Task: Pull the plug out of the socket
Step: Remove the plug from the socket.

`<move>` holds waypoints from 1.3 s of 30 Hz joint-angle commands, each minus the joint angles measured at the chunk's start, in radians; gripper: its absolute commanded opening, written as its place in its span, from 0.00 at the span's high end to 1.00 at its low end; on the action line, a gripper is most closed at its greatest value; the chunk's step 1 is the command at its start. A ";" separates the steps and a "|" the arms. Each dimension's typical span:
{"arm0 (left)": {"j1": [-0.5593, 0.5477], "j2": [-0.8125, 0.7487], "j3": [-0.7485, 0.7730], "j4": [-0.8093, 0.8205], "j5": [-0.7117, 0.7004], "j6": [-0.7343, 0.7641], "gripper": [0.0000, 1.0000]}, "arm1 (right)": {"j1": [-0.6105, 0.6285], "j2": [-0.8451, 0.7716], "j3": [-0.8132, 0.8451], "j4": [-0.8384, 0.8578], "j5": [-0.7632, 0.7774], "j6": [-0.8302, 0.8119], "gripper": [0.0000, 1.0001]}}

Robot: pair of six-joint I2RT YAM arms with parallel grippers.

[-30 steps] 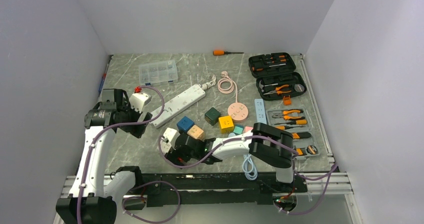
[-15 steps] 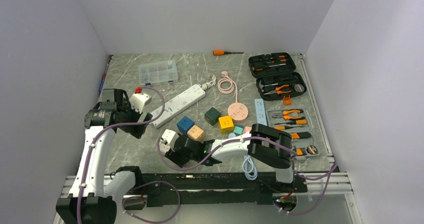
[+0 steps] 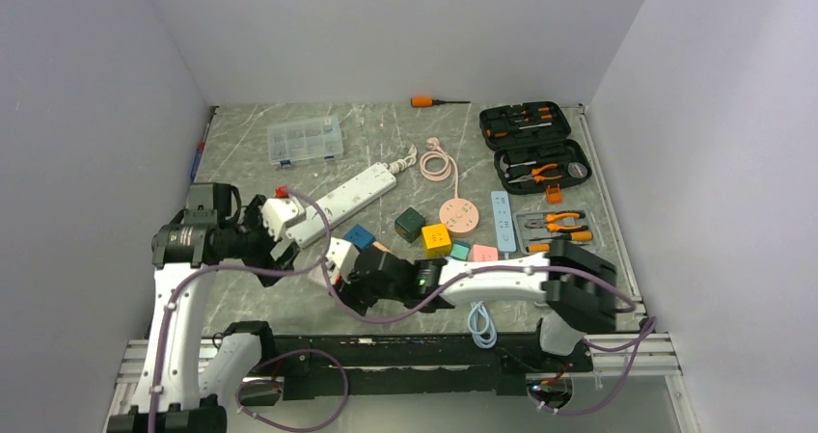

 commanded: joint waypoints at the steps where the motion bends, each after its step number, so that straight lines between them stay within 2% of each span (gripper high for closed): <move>1: 0.004 -0.093 0.006 -0.138 0.315 0.271 0.01 | -0.006 -0.167 -0.009 0.067 -0.064 -0.108 1.00; 4: 0.004 -0.158 -0.009 -0.132 0.390 0.345 0.01 | -0.006 -0.214 -0.029 0.075 -0.094 -0.131 1.00; 8: 0.004 -0.217 -0.020 -0.187 0.491 0.520 0.01 | -0.006 -0.260 -0.050 0.089 -0.155 -0.140 1.00; 14: 0.003 -0.188 0.001 -0.361 0.555 0.735 0.01 | -0.004 -0.293 -0.035 0.076 -0.183 -0.151 1.00; 27: -0.019 -0.141 -0.059 -0.362 0.640 0.807 0.01 | 0.011 -0.287 0.033 0.063 -0.219 -0.168 1.00; 32: -0.036 -0.126 -0.087 -0.361 0.618 0.829 0.01 | 0.011 -0.269 0.079 0.045 -0.223 -0.185 1.00; 39: -0.037 -0.133 -0.113 -0.289 0.600 0.782 0.00 | 0.015 -0.236 0.123 0.026 -0.245 -0.197 1.00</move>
